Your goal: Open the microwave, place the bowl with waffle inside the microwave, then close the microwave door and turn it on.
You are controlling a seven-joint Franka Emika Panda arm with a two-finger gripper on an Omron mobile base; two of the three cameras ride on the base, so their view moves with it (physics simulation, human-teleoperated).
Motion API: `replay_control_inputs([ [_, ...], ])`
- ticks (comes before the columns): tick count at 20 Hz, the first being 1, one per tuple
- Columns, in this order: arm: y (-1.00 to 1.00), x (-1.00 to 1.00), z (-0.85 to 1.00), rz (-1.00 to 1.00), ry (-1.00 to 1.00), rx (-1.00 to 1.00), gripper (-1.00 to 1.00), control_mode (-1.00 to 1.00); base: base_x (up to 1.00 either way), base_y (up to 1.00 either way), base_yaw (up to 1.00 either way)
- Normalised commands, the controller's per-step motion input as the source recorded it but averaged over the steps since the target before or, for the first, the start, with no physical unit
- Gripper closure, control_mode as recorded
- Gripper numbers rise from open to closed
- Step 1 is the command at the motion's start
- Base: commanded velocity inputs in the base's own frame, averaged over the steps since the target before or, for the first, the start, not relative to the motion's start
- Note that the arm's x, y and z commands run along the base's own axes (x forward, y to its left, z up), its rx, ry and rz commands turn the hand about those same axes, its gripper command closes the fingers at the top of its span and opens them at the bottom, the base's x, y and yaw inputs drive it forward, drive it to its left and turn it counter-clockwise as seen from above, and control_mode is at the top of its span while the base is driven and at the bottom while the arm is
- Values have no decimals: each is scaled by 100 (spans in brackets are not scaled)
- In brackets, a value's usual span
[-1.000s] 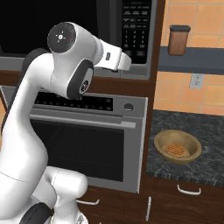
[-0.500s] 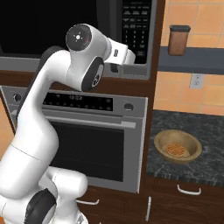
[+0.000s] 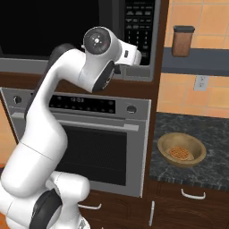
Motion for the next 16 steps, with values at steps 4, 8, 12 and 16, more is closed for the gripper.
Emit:
replay_control_inputs([
  [4, 0, 45, -34, 9, -20, 0, 100, -100, 0, 0, 0],
  [8, 0, 1, -2, 0, -4, 0, 100, -100, 0, 0, 0],
  [12, 0, -43, 11, 2, 19, 0, 100, -100, 0, 0, 0],
  [16, 0, -92, 39, 11, 22, -5, 100, -100, 0, 0, 0],
])
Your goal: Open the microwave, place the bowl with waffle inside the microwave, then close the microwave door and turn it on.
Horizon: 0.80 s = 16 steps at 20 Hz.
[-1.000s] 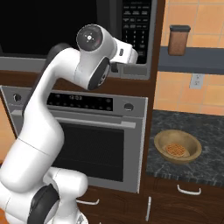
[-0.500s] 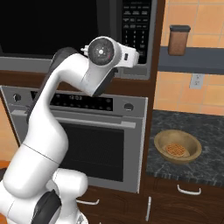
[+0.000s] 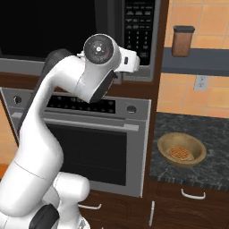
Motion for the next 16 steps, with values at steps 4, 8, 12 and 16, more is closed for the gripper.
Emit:
replay_control_inputs([
  [4, 0, -100, 54, 16, -2, -5, 100, -100, 0, 0, 0],
  [8, 0, -100, 40, 9, -23, -1, 100, -100, 0, 0, 0],
  [12, 5, -82, 28, 0, -14, -2, -100, -100, 0, 0, 0],
  [16, -27, -76, 57, 0, -11, 0, -100, -100, 0, 0, 0],
])
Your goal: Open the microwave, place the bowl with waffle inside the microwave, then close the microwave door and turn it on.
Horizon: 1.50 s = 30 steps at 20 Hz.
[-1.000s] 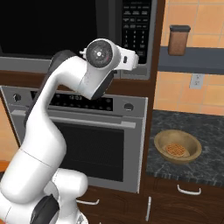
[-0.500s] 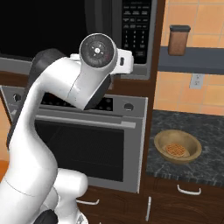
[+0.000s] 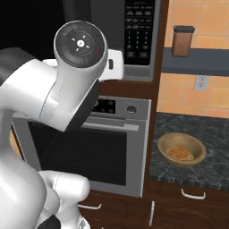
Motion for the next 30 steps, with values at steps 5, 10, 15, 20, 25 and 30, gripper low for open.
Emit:
replay_control_inputs([
  [5, -90, -32, 25, 0, -28, 0, -100, -100, 0, 0, 0],
  [10, -55, 8, -20, 0, -30, 1, -100, -100, 0, 0, 0],
  [15, 11, 36, -93, 5, -31, -1, -100, -100, 0, 0, 0],
  [20, 16, 55, -85, 4, -43, 0, -100, -100, 0, 0, 0],
  [25, 24, 32, -8, 7, -51, 2, -100, -100, 0, 0, 0],
  [30, 1, 2, 9, 13, -41, -10, -100, -100, 0, 0, 0],
])
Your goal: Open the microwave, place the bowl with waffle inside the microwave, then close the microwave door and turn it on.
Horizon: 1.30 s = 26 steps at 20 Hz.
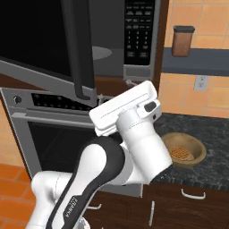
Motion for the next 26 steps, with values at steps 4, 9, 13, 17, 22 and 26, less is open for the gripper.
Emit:
replay_control_inputs([
  [4, -5, 6, 16, 22, -31, -23, -100, -100, 0, 0, 0],
  [9, -2, 0, 35, 24, -19, -18, -100, -100, 0, 0, 0],
  [13, 0, 3, 33, 20, -14, -15, -100, -100, 0, 0, 0],
  [17, 37, 3, 14, 6, -4, -18, -100, -100, 0, 0, 0],
  [22, 61, 8, 3, 0, -1, -20, -100, -100, 0, 0, 0],
  [26, 72, -1, 0, 0, -6, -21, -100, -100, 0, 0, 0],
])
